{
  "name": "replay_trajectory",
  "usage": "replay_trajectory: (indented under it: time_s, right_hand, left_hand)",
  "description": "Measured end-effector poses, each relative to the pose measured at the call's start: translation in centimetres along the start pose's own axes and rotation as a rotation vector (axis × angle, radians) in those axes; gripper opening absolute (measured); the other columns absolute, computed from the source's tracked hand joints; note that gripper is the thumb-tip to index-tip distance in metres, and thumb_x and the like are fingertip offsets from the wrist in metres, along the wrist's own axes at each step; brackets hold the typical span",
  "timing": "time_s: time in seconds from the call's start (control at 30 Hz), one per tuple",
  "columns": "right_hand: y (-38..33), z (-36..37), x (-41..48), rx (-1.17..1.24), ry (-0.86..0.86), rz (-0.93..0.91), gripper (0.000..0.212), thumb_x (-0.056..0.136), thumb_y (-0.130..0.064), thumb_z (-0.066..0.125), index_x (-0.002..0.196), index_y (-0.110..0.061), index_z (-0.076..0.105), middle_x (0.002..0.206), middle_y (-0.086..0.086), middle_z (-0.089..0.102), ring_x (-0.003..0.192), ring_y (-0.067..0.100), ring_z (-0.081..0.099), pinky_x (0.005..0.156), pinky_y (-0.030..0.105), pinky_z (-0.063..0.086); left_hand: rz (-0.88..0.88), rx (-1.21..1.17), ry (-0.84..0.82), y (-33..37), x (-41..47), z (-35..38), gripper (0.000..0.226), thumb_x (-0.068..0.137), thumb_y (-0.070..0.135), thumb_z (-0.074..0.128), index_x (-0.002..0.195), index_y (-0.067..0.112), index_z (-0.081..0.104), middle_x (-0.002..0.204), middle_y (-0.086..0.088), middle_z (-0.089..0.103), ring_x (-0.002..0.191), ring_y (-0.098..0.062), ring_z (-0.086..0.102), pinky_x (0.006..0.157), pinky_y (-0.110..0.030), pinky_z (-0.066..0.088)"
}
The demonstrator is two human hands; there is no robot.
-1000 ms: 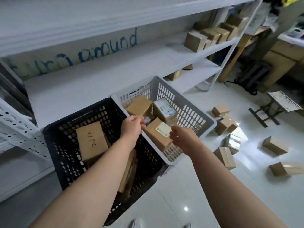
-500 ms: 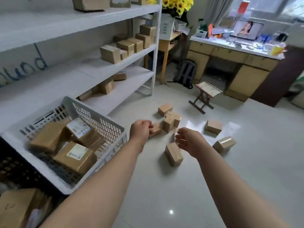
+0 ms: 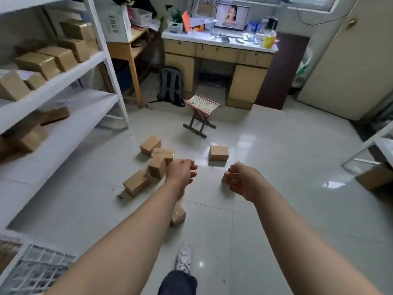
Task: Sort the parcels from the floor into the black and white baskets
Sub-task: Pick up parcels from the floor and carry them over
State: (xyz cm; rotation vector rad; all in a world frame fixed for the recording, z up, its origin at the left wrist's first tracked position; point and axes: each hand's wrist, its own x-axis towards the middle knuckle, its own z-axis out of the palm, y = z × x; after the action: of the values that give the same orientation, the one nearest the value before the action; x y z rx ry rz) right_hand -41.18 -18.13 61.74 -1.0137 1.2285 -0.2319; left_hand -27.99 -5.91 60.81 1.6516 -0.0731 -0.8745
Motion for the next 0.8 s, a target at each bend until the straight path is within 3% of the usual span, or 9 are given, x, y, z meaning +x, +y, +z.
replay_trajectory:
  time_s: [0.1,0.27,0.53,0.8]
  right_hand:
    - [-3.8,-1.5,5.3,0.019,0.03,0.0,0.019,0.089,-0.013,0.053,0.107,-0.008,0.056,0.091,0.011,0.058,0.079,0.024,0.055,0.066,0.029,0.046]
    - [-10.5,-3.2,14.4,0.048,0.079,0.032,0.012,0.092,-0.017,0.053,0.097,-0.008,0.06,0.093,0.011,0.06,0.084,0.026,0.057,0.075,0.033,0.046]
    - [-17.3,-6.3,27.3,0.082,0.134,0.109,0.02,0.094,-0.019,0.054,0.107,-0.005,0.061,0.096,0.011,0.062,0.092,0.026,0.06,0.092,0.038,0.047]
    - [-21.6,-9.6,45.4,-0.016,0.126,0.178,0.025,0.095,-0.019,0.051,0.113,-0.004,0.061,0.099,0.01,0.063,0.097,0.025,0.061,0.097,0.04,0.048]
  left_hand:
    - [-0.008,0.003,-0.041,2.0,5.6,4.0,0.021,0.097,0.015,0.043,0.103,0.008,0.062,0.097,-0.008,0.066,0.08,-0.021,0.059,0.073,-0.033,0.047]
    - [-0.052,0.052,-0.073,6.6,15.9,9.5,0.016,0.095,0.016,0.046,0.092,0.013,0.061,0.096,-0.007,0.066,0.079,-0.022,0.06,0.072,-0.032,0.048]
    - [-0.134,0.112,-0.072,11.2,28.5,17.9,0.018,0.094,0.013,0.047,0.081,0.012,0.06,0.086,-0.005,0.064,0.077,-0.023,0.058,0.068,-0.031,0.046]
    - [-0.208,0.099,0.004,9.9,43.6,26.4,0.012,0.093,0.015,0.051,0.093,0.009,0.061,0.084,-0.004,0.064,0.072,-0.021,0.058,0.06,-0.027,0.044]
